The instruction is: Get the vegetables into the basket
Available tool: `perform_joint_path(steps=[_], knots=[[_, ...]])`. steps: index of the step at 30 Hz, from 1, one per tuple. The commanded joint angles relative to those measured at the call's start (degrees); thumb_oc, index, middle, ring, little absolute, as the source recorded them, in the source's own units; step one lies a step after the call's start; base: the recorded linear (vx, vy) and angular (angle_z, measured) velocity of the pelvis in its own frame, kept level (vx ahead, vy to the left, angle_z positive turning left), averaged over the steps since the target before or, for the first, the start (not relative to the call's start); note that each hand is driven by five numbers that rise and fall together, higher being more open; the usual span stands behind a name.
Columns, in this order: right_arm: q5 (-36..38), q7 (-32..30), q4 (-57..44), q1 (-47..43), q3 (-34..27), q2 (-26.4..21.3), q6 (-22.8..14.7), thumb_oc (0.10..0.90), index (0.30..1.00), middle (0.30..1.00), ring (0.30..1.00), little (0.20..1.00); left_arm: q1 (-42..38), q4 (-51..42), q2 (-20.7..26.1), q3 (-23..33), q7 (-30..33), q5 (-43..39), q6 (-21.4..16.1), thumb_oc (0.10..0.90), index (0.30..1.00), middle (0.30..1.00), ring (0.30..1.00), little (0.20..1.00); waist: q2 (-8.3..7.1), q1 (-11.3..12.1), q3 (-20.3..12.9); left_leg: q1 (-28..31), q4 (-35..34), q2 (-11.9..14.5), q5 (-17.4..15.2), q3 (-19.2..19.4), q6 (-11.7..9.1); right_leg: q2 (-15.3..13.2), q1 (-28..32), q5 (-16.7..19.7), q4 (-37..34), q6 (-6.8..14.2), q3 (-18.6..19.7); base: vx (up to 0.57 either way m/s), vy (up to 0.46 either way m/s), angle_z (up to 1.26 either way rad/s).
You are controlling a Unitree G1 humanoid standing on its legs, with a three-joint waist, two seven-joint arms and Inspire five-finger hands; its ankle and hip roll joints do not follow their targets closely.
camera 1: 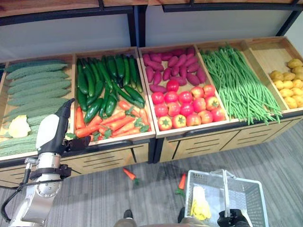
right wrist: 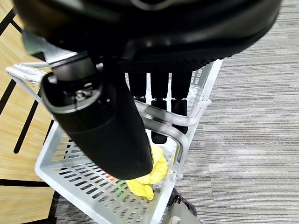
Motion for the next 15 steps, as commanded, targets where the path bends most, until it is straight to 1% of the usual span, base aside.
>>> perform_joint_path(steps=[1, 3, 4, 5, 6, 7, 9, 10, 15], knots=[[-3.14, -0.88, -1.08, 0.30, 3.39, -3.33, -0.66, 0.400, 0.300, 0.300, 0.300, 0.300, -4.26, -2.78, 4.37, 5.24, 4.53, 5.49, -1.30, 0.900, 1.000, 1.000, 1.000, 1.000, -1.78, -0.92, -0.22, -0.97, -0.05, 0.57, -2.55, 0.71, -1.87, -0.53, -1.16, -1.40, 1.23, 2.19, 2.33, 0.00, -0.006, -0.06], [-3.68, -0.73, -1.40, 0.39, 3.72, -3.45, -0.61, 0.400, 0.300, 0.300, 0.300, 0.300, -4.60, -1.93, 4.42, 5.09, 4.73, 6.34, -1.05, 0.900, 1.000, 1.000, 1.000, 1.000, -1.81, -1.10, -0.16, -0.91, -0.05, 0.68, -2.54, 0.89, -1.91, -0.46, -1.31, -1.38, 1.30, 2.20, 2.64, 0.00, 0.000, -0.06], [-3.90, -0.63, -1.22, 0.27, 3.83, -3.59, -0.53, 0.400, 0.300, 0.300, 0.300, 0.300, -5.12, -1.22, 4.48, 4.70, 4.66, 6.66, -0.68, 0.900, 1.000, 1.000, 1.000, 1.000, -1.83, -1.34, -0.10, -0.90, -0.05, 0.74, -2.52, 1.06, -1.95, -0.43, -1.44, -1.31, 1.31, 2.24, 2.78, 0.00, 0.004, -0.13], [-4.30, -0.32, -1.42, -0.02, 4.25, -3.77, -0.39, 0.400, 0.300, 0.300, 0.300, 0.300, -6.21, 0.87, 4.56, 4.18, 4.64, 7.06, 0.45, 0.900, 1.000, 1.000, 1.000, 1.000, -1.89, -1.82, -0.02, -0.87, -0.05, 0.83, -2.54, 1.33, -1.96, -0.36, -1.63, -1.21, 1.30, 2.23, 3.10, 0.00, 0.004, -0.20], [-4.30, -0.31, -1.42, -0.04, 4.21, -3.78, -0.38, 0.400, 0.300, 0.300, 0.300, 0.300, -6.38, 1.04, 4.57, 4.06, 4.73, 7.10, 0.43, 0.900, 1.000, 1.000, 1.000, 1.000, -1.88, -1.76, 0.01, -0.87, -0.05, 0.84, -2.54, 1.36, -1.96, -0.35, -1.66, -1.20, 1.31, 2.23, 3.14, 0.00, 0.008, -0.23], [-4.92, -0.03, -1.65, -0.16, 4.79, -3.92, -0.29, 0.400, 0.300, 0.300, 0.300, 0.300, -8.09, 3.73, 4.66, 3.14, 5.17, 7.50, 1.38, 0.900, 1.000, 1.000, 1.000, 1.000, -2.02, -2.42, 0.20, -0.87, -0.05, 0.91, -2.56, 1.77, -1.98, -0.26, -1.94, -1.05, 1.35, 2.26, 3.58, 0.00, 0.008, -0.15], [-5.03, 0.08, -1.84, -0.19, 4.89, -4.03, -0.27, 0.400, 0.300, 0.300, 0.300, 0.300, -9.18, 4.94, 4.82, 2.75, 5.78, 7.76, 1.54, 0.900, 1.000, 1.000, 1.000, 1.000, -2.05, -2.51, 0.33, -0.91, -0.05, 0.95, -2.53, 1.99, -2.01, -0.21, -2.15, -0.95, 1.35, 2.28, 3.77, -0.01, 0.006, -0.12], [-5.26, 0.23, -1.97, -0.17, 5.28, -4.16, -0.23, 0.400, 0.300, 0.300, 0.300, 0.300, -10.88, 6.28, 4.81, 1.86, 6.10, 8.13, 2.44, 0.900, 1.000, 1.000, 1.000, 1.000, -2.23, -2.94, 0.55, -1.02, -0.05, 1.01, -2.54, 2.20, -1.99, -0.08, -2.55, -0.81, 1.39, 2.31, 4.15, 0.00, 0.004, -0.17], [-5.43, 0.12, -1.95, -0.28, 5.53, -4.15, -0.12, 0.400, 0.300, 0.300, 0.300, 0.300, -14.55, 8.84, 5.23, 0.56, 7.70, 8.73, 3.30, 0.900, 1.000, 1.000, 1.000, 1.000, -2.56, -3.42, 1.23, -1.60, -0.05, 1.06, -2.45, 2.70, -1.93, 0.09, -3.80, -0.55, 1.63, 2.36, 5.00, 0.00, 0.005, -0.12]])
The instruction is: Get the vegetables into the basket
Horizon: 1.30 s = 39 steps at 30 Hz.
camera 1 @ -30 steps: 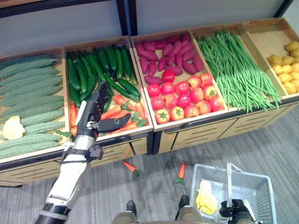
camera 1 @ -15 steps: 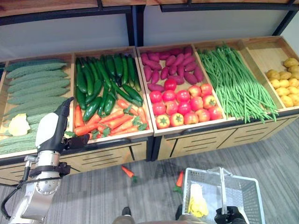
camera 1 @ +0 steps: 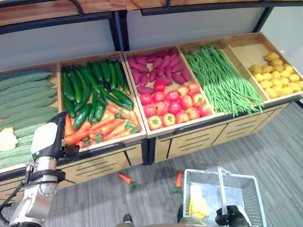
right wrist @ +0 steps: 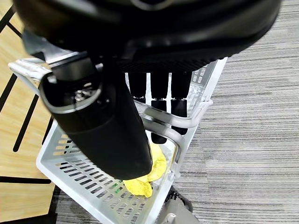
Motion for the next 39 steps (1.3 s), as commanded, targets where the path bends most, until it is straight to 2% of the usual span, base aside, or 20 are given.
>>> perform_joint_path(steps=[1, 13, 31, 37, 39], knots=[[-2.74, -1.30, 0.27, -0.07, 3.27, -3.70, 0.18, 0.400, 0.300, 0.300, 0.300, 0.300, -10.57, -2.91, 5.50, 2.39, 7.46, 2.11, -0.79, 0.900, 1.000, 1.000, 1.000, 1.000, -2.12, -0.49, 2.59, -0.57, 0.00, 0.84, -2.69, -0.33, -1.45, -0.71, -1.36, -2.78, 3.37, 2.97, 1.69, -0.01, 0.015, -0.11], [-2.46, -2.10, -0.58, -1.75, 4.58, -3.68, 0.19, 0.400, 0.300, 0.300, 0.300, 0.300, -17.30, 1.30, 6.72, -1.89, 9.01, 1.92, 0.81, 0.900, 1.000, 1.000, 1.000, 1.000, -2.52, -1.18, 4.40, -2.62, 0.00, 1.06, -2.05, 0.53, -1.34, -0.38, -4.74, -2.29, 3.83, 3.01, 3.68, 0.00, 0.012, -0.10], [-1.45, -3.34, -1.43, -4.06, 6.00, -3.68, -0.50, 0.400, 0.300, 0.300, 0.300, 0.300, -22.67, 6.40, 8.73, -7.78, 9.50, 4.28, 2.55, 0.900, 1.000, 1.000, 1.000, 1.000, -3.43, -1.62, 7.57, -5.30, 0.00, 1.67, -1.19, 1.28, -1.52, 0.40, -8.84, -1.54, 4.18, 2.94, 5.32, 0.00, 0.001, -0.04], [-1.39, -3.45, -1.65, -4.59, 6.38, -3.76, -0.67, 0.400, 0.300, 0.300, 0.300, 0.300, -23.96, 9.25, 9.77, -10.50, 7.35, 5.09, 3.20, 0.900, 1.000, 1.000, 1.000, 1.000, -3.75, -1.94, 8.43, -5.63, 0.00, 1.62, -1.11, 1.61, -1.47, 0.63, -9.73, -1.44, 4.39, 2.94, 5.93, 0.01, 0.006, -0.10], [-1.14, -3.43, -1.44, -4.71, 6.25, -3.89, -0.66, 0.400, 0.300, 0.300, 0.300, 0.300, -23.82, 9.44, 9.99, -11.57, 5.64, 4.61, 2.35, 0.900, 1.000, 1.000, 1.000, 1.000, -3.64, -1.85, 8.52, -5.53, 0.00, 1.56, -1.29, 1.53, -1.43, 0.46, -9.49, -1.54, 4.32, 2.97, 5.92, 0.01, -0.002, -0.02]])
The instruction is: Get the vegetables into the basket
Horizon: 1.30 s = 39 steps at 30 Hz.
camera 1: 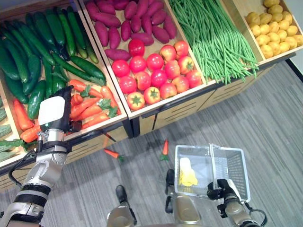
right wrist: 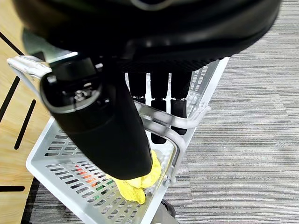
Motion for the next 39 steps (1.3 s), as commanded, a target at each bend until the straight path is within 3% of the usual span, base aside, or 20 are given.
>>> perform_joint_path(steps=[1, 14, 25, 26, 27, 28, 34, 39], knots=[[-1.24, -1.94, 2.99, 2.40, 3.33, -4.01, 0.66, 0.400, 0.300, 0.300, 0.300, 0.300, -4.29, -0.50, 4.74, -0.46, 0.68, 2.30, -1.64, 0.900, 1.000, 1.000, 1.000, 1.000, -0.58, 0.08, -1.17, -0.27, 0.00, 0.30, -1.64, -3.44, -0.89, -1.85, -0.83, -3.22, 4.49, 4.23, 0.91, 0.00, 0.000, 0.00], [-1.54, 0.24, 2.21, 0.91, 4.65, -4.73, 0.97, 0.400, 0.300, 0.300, 0.300, 0.300, -8.21, 6.80, 7.94, -6.50, -9.46, 0.77, -1.81, 0.900, 1.000, 1.000, 1.000, 1.000, -0.77, -0.44, -0.58, -0.24, 0.00, 0.46, -1.61, -2.97, -0.99, -1.53, -1.26, -2.85, 4.46, 4.21, 1.29, 0.00, 0.000, 0.00], [-1.52, 1.50, 2.61, -0.18, 6.08, -4.48, 1.27, 0.400, 0.300, 0.300, 0.300, 0.300, -12.28, 16.00, 6.65, -9.38, -11.83, 0.69, 0.29, 0.900, 1.000, 1.000, 1.000, 1.000, -1.17, -0.61, 0.27, -0.27, 0.00, 0.57, -1.42, -2.34, -1.08, -1.40, -1.83, -2.54, 4.50, 4.14, 1.98, 0.00, 0.001, -0.02], [-1.51, 1.65, 2.60, -0.07, 6.16, -4.40, 1.25, 0.400, 0.300, 0.300, 0.300, 0.300, -12.14, 16.24, 6.52, -9.36, -11.76, 0.96, 0.39, 0.690, 0.706, 0.706, 0.706, 0.706, -1.21, -0.62, 0.24, -0.27, 0.00, 0.58, -1.40, -2.30, -1.08, -1.39, -1.81, -2.56, 4.47, 4.11, 2.03, -0.01, 0.003, -0.05], [-1.55, 1.70, 2.67, -0.04, 6.25, -4.41, 1.27, 0.400, 0.300, 0.300, 0.300, 0.300, -12.19, 16.14, 6.49, -9.43, -11.71, 1.09, 0.50, 0.437, 0.352, 0.352, 0.352, 0.352, -1.21, -0.64, 0.22, -0.26, 0.00, 0.59, -1.44, -2.30, -1.07, -1.38, -1.84, -2.58, 4.49, 4.10, 2.05, -0.01, 0.002, -0.03], [-1.55, 1.70, 2.68, -0.03, 6.24, -4.41, 1.27, 0.400, 0.300, 0.300, 0.300, 0.300, -12.19, 16.14, 6.49, -9.43, -11.71, 1.09, 0.51, 0.400, 0.300, 0.300, 0.300, 0.300, -1.21, -0.63, 0.22, -0.25, 0.00, 0.59, -1.44, -2.29, -1.07, -1.38, -1.84, -2.58, 4.49, 4.10, 2.06, -0.01, 0.003, -0.03], [-1.62, 1.95, 2.68, 0.19, 6.46, -4.38, 1.07, 0.400, 0.300, 0.300, 0.300, 0.300, -11.15, 17.52, 5.64, -9.41, -10.90, 1.09, 0.06, 0.400, 0.300, 0.300, 0.300, 0.300, -1.37, -0.70, 0.04, 0.00, 0.00, 0.65, -1.45, -1.96, -1.11, -1.35, -1.80, -2.52, 4.43, 4.08, 2.28, 0.00, -0.001, -0.04], [-1.83, 1.38, 2.56, -0.11, 6.66, -4.20, 0.70, 0.400, 0.300, 0.300, 0.300, 0.300, -11.31, 21.80, 2.62, -8.19, -5.73, 1.57, 1.67, 0.400, 0.300, 0.300, 0.300, 0.300, -1.59, -0.75, -0.14, 0.32, 0.00, 0.65, -1.59, -1.76, -1.11, -1.29, -1.59, -2.49, 4.26, 4.04, 2.41, 0.00, 0.000, 0.00]])
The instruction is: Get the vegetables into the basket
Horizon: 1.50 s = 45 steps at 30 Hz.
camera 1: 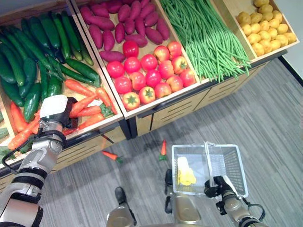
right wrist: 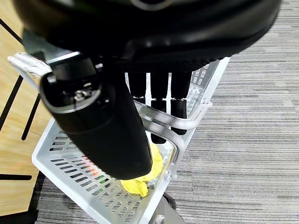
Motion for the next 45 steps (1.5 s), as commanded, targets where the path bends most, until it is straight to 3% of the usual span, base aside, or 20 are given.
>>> perform_joint_path(steps=[1, 9, 12, 17, 22, 26, 31, 32, 34, 38, 43, 45], knots=[[-1.85, -1.38, 2.25, 1.95, 3.05, -3.37, 0.30, 0.400, 0.300, 0.300, 0.300, 0.300, 1.57, 5.64, 0.06, -0.47, 2.06, 1.52, 2.05, 0.400, 0.300, 0.300, 0.300, 0.300, -1.58, -0.14, -0.11, -0.55, 0.01, 0.22, -1.99, -2.89, -0.57, -1.95, -1.67, -3.26, 4.27, 4.62, 1.19, 0.00, 0.000, 0.00], [-2.44, -3.04, 2.17, 3.10, 2.99, -2.29, -0.24, 0.400, 0.300, 0.300, 0.300, 0.300, 0.72, 4.30, -3.04, 5.17, 12.59, -0.96, 4.23, 0.400, 0.300, 0.300, 0.300, 0.300, -2.15, -0.23, -0.91, 0.15, 0.01, 0.14, -2.23, -2.74, -0.66, -1.96, -0.97, -3.48, 4.09, 4.57, 1.10, 0.00, -0.001, -0.01], [-2.26, -3.51, 2.26, 4.18, 2.56, -1.29, -0.25, 0.400, 0.300, 0.300, 0.300, 0.300, 3.47, -9.95, -3.59, 11.49, 18.46, -2.09, 2.56, 0.400, 0.300, 0.300, 0.300, 0.300, -2.16, 0.39, -1.69, 1.01, 0.01, 0.14, -2.78, -3.02, -0.68, -1.98, 0.07, -3.82, 3.89, 4.55, 0.96, 0.01, -0.005, -0.01], [-2.27, -3.68, 1.51, 4.66, 3.13, -0.91, -0.58, 0.400, 0.300, 0.300, 0.300, 0.300, 3.12, -17.50, -5.43, 16.27, 24.36, -4.93, -0.49, 0.400, 0.300, 0.300, 0.300, 0.300, -2.35, 0.12, -3.18, 2.34, 0.01, 0.12, -3.51, -2.65, -0.75, -2.06, 1.37, -4.04, 3.38, 4.56, 1.01, 0.02, -0.001, 0.02], [-2.38, -3.78, 1.86, 5.19, 2.88, -1.09, -0.71, 0.400, 0.300, 0.300, 0.300, 0.300, 2.92, -23.92, -6.57, 17.72, 25.54, -5.92, -3.52, 0.400, 0.300, 0.300, 0.300, 0.300, -2.13, -0.16, -4.78, 3.20, 0.01, -0.16, -4.07, -2.29, -0.67, -2.21, 2.35, -4.29, 2.99, 4.60, 1.11, 0.02, 0.003, -0.01], [-2.44, -3.74, 2.01, 5.56, 2.59, -1.13, -0.66, 0.400, 0.300, 0.300, 0.300, 0.300, 2.71, -26.47, -7.59, 18.32, 25.46, -7.51, -4.92, 0.400, 0.300, 0.300, 0.300, 0.300, -1.79, -0.40, -5.52, 3.81, 0.01, -0.33, -4.29, -2.20, -0.61, -2.24, 2.96, -4.37, 2.79, 4.61, 1.12, 0.02, 0.007, -0.02], [-2.23, -3.77, 1.97, 5.97, 1.89, -1.15, -0.54, 0.400, 0.300, 0.300, 0.300, 0.300, 3.22, -33.23, -10.78, 18.32, 22.79, -13.81, -9.49, 0.400, 0.300, 0.300, 0.300, 0.300, -1.44, -0.59, -6.27, 4.55, 0.01, -0.48, -4.61, -2.26, -0.45, -2.34, 3.90, -4.51, 2.57, 4.55, 1.06, 0.01, 0.001, -0.01], [-2.15, -3.72, 1.89, 6.11, 1.49, -1.24, -0.44, 0.400, 0.300, 0.300, 0.300, 0.300, 4.12, -36.19, -12.41, 17.80, 20.50, -17.43, -11.67, 0.400, 0.300, 0.300, 0.300, 0.300, -1.15, -0.56, -6.25, 5.04, 0.01, -0.47, -5.00, -2.34, -0.41, -2.33, 4.44, -4.80, 2.61, 4.62, 0.88, 0.00, 0.000, 0.00], [-2.10, -3.61, 1.91, 6.21, 1.21, -1.34, -0.37, 0.400, 0.300, 0.300, 0.300, 0.300, 4.91, -37.88, -13.23, 18.05, 19.42, -19.57, -12.49, 0.400, 0.300, 0.300, 0.300, 0.300, -1.11, -0.59, -6.44, 4.91, 0.01, -0.55, -4.77, -2.35, -0.35, -2.43, 4.33, -4.55, 2.50, 4.53, 0.95, 0.00, 0.000, 0.00], [-1.60, -3.04, 1.25, 6.75, 0.00, -1.68, -0.03, 0.400, 0.300, 0.300, 0.300, 0.300, 9.43, -43.98, -17.13, 17.58, 11.99, -34.94, -17.88, 0.400, 0.300, 0.300, 0.300, 0.300, -0.51, -0.60, -6.51, 5.53, 0.01, -0.66, -4.93, -2.46, -0.17, -2.60, 5.11, -4.53, 2.22, 4.44, 0.95, 0.00, 0.000, 0.00], [-1.54, -2.86, 1.05, 7.00, -0.19, -1.76, 0.06, 0.400, 0.300, 0.300, 0.300, 0.300, 10.61, -45.00, -17.90, 17.25, 10.28, -37.69, -18.58, 0.400, 0.300, 0.300, 0.300, 0.300, -0.38, -0.59, -6.56, 5.70, 0.01, -0.69, -4.96, -2.39, -0.13, -2.61, 5.33, -4.44, 2.08, 4.40, 1.05, 0.00, 0.000, 0.00], [-1.20, -2.05, 0.95, 7.70, -1.33, -2.08, 0.16, 0.400, 0.300, 0.300, 0.300, 0.300, 14.90, -47.61, -18.06, 17.02, 5.72, -40.80, -18.90, 0.400, 0.300, 0.300, 0.300, 0.300, 0.06, -0.35, -6.60, 6.21, 0.01, -0.76, -5.10, -2.37, -0.10, -2.55, 5.83, -4.58, 1.88, 4.35, 1.00, 0.00, 0.000, 0.00]])
